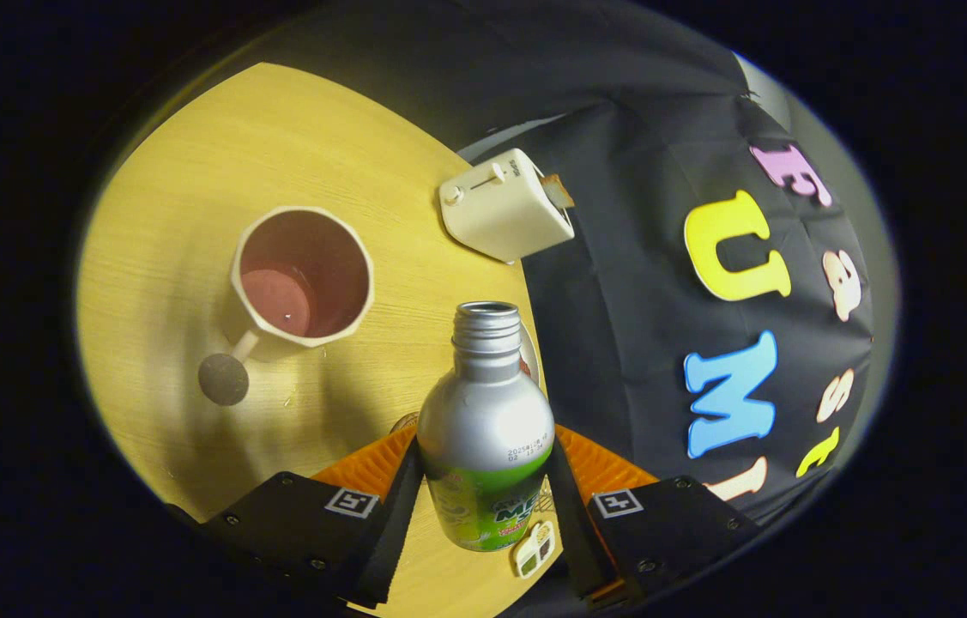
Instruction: Take the bottle from table, then pour the juice into the cup, finally place the bottle on the coaster
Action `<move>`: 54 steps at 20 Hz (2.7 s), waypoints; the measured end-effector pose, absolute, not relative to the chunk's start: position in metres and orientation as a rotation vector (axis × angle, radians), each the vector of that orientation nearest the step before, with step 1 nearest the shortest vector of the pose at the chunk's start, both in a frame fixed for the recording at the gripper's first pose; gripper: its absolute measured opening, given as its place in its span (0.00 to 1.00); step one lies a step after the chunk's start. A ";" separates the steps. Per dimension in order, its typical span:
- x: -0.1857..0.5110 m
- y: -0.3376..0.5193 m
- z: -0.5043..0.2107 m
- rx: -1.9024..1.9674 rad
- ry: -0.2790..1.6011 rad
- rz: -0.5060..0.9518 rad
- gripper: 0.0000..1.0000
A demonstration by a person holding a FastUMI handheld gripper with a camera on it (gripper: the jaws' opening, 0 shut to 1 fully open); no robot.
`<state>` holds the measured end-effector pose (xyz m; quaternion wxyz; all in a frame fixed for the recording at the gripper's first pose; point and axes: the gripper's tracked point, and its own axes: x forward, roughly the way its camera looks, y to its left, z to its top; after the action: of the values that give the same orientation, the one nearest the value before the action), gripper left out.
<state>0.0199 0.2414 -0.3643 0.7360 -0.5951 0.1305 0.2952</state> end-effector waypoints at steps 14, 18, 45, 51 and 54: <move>0.029 0.233 -0.342 -0.771 0.323 0.606 0.76; 0.034 0.230 -0.332 -0.638 0.306 0.598 0.76; 0.100 0.213 -0.342 -0.024 0.368 0.564 0.75; 0.106 0.230 -0.374 -0.002 0.393 0.574 0.76; 0.105 0.234 -0.387 -0.004 0.394 0.565 0.76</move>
<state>0.1053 0.2341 -0.3868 0.9413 -0.0020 0.1930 0.2771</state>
